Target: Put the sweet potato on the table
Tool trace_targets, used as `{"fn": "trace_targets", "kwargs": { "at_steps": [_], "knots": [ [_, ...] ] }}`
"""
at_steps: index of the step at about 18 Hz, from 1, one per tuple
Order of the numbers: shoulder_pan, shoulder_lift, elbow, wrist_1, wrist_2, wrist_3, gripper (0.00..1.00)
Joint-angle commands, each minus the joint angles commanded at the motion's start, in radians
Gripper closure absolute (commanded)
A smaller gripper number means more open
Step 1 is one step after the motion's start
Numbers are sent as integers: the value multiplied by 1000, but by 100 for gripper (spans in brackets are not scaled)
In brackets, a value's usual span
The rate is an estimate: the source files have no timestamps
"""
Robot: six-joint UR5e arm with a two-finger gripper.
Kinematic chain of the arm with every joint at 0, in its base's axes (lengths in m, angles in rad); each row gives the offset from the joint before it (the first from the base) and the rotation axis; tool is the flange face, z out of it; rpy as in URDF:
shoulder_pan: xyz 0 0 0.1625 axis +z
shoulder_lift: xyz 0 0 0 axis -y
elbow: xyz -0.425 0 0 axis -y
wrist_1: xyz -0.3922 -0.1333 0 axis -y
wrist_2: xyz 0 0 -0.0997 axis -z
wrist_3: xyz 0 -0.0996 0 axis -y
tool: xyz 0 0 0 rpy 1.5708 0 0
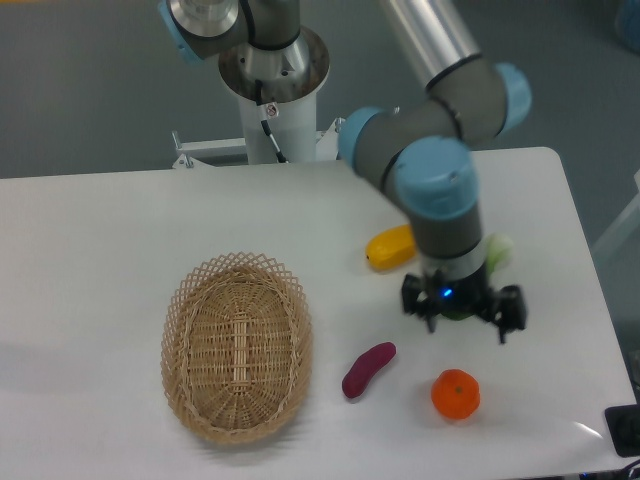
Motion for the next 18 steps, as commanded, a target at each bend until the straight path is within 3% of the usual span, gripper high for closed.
{"fn": "trace_targets", "kwargs": {
  "at_steps": [2,6,10,18],
  "knots": [
    [48,26,0,-75,-5,146,0],
    [129,55,-2,-154,-61,353,0],
    [192,88,-21,-161,-143,412,0],
    [192,91,-23,-157,-149,413,0]
  ]
}}
